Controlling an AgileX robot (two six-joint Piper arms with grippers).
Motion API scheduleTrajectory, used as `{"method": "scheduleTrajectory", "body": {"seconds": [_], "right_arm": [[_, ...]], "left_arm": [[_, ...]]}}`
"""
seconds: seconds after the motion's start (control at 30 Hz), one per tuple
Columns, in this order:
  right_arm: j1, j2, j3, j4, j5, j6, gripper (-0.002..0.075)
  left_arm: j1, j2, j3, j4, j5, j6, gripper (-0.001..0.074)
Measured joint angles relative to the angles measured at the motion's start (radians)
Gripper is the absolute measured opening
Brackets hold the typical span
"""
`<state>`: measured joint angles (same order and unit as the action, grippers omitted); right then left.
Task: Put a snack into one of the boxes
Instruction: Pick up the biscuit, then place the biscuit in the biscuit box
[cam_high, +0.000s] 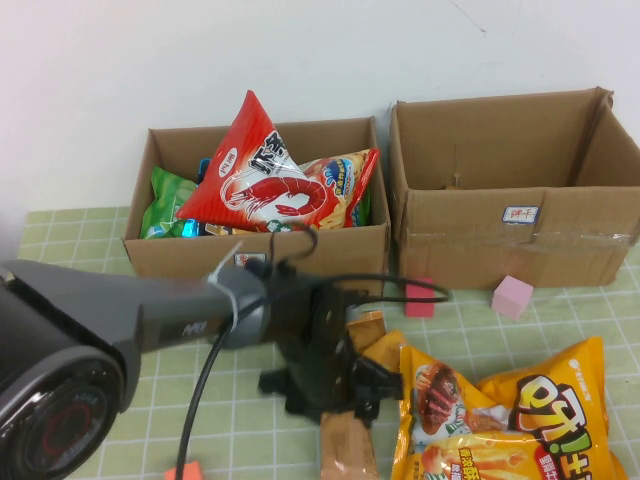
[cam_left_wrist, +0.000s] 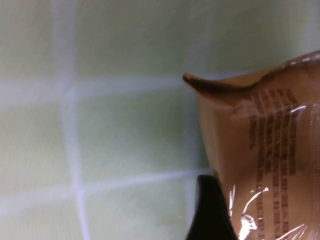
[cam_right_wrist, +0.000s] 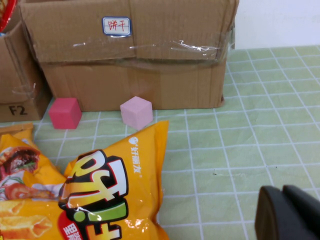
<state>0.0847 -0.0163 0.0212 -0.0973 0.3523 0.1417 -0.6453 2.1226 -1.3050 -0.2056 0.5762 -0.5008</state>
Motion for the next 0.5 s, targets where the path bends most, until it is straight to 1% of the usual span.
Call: {"method": "scheduleTrajectory", "body": {"seconds": [0.1,0.2,0.37,0.5], "right_arm": [[0.0,0.0,0.0,0.0,0.0,0.0,-0.0002],[0.0,0.0,0.0,0.0,0.0,0.0,-0.0002],[0.0,0.0,0.0,0.0,0.0,0.0,-0.0002],[0.0,0.0,0.0,0.0,0.0,0.0,-0.0002]], "left_arm": [[0.0,0.0,-0.1,-0.019,0.112,0.253,0.0414],[0.0,0.0,-0.198,-0.023,0.222,0.383,0.0414],[-0.002,-0.031,-0.343,-0.023,0.273,0.47,0.0414],[-0.002,-0.063,-0.473,-0.016,0.209,0.501,0.0414]]}}
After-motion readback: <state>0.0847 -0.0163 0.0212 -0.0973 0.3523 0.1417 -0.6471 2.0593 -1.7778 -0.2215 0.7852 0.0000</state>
